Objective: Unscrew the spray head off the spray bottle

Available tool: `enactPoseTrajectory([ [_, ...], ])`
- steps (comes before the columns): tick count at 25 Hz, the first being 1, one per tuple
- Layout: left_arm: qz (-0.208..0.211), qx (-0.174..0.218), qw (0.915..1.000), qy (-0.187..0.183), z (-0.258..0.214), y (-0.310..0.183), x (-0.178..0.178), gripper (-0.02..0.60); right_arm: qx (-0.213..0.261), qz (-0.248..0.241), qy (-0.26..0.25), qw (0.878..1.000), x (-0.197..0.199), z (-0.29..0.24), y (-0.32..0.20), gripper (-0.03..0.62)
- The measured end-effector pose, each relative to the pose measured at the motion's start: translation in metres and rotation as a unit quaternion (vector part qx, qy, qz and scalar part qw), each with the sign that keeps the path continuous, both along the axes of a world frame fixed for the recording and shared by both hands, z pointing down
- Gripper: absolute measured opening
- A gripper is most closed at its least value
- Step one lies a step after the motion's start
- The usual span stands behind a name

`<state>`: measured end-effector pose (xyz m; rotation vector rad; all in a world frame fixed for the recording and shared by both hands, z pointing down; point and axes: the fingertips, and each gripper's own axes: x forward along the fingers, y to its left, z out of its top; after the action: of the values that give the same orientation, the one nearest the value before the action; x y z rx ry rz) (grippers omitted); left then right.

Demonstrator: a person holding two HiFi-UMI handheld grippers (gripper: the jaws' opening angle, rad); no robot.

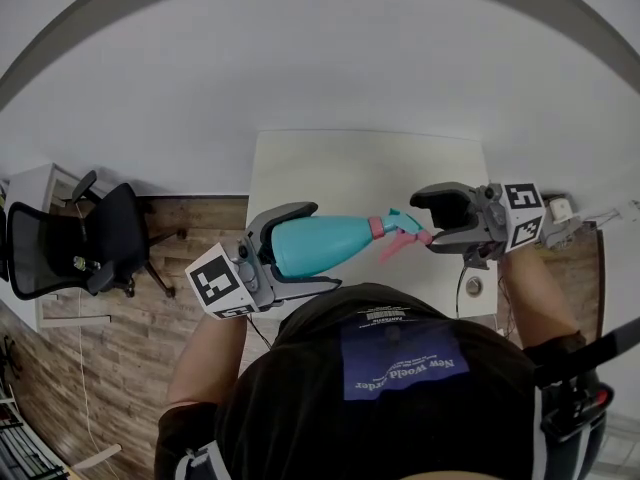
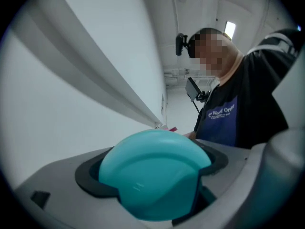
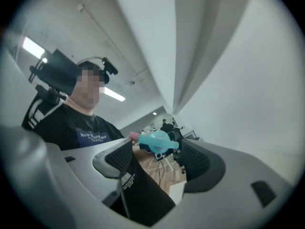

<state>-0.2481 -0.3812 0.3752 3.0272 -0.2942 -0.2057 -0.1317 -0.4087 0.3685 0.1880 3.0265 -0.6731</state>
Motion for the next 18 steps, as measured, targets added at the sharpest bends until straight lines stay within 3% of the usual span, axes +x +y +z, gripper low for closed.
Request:
enactPoseTrajectory([
  [3, -0.011, 0.049, 0.9982, -0.032, -0.001, 0.003, 0.001, 0.489, -0.084, -0.003, -0.046, 0.995, 0.009, 0.001, -0.008, 0.303],
  [7, -0.009, 0.097, 0.9934, -0.061, 0.000, 0.007, 0.000, 0.489, -0.188, -0.008, -0.078, 0.979, 0.011, 0.008, -0.020, 0.317],
  [12, 0.005, 0.163, 0.9797, -0.116, 0.009, 0.009, 0.005, 0.489, -0.275, -0.024, -0.034, 0.961, -0.012, 0.027, -0.022, 0.316],
  [18, 0.010, 0.209, 0.9683, -0.136, 0.004, 0.014, 0.014, 0.489, -0.312, -0.057, 0.021, 0.948, -0.038, 0.033, -0.007, 0.316],
])
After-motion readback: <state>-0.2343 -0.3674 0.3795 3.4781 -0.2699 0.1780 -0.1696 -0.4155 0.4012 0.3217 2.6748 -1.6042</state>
